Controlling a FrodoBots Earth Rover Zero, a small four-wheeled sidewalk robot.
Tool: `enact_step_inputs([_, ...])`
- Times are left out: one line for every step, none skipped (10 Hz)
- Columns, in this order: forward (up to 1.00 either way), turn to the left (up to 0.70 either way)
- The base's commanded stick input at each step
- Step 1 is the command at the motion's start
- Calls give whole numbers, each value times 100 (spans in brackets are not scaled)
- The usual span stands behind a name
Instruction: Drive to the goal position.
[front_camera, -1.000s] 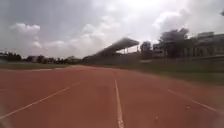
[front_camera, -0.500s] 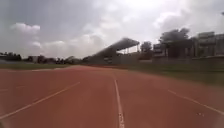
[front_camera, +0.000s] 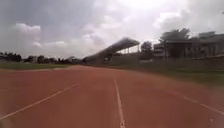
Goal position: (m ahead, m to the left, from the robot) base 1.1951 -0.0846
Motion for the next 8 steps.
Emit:
enact_step_inputs([45,0])
enact_step_inputs([45,0])
enact_step_inputs([45,0])
enact_step_inputs([45,0])
enact_step_inputs([45,0])
enact_step_inputs([45,0])
enact_step_inputs([45,0])
enact_step_inputs([45,0])
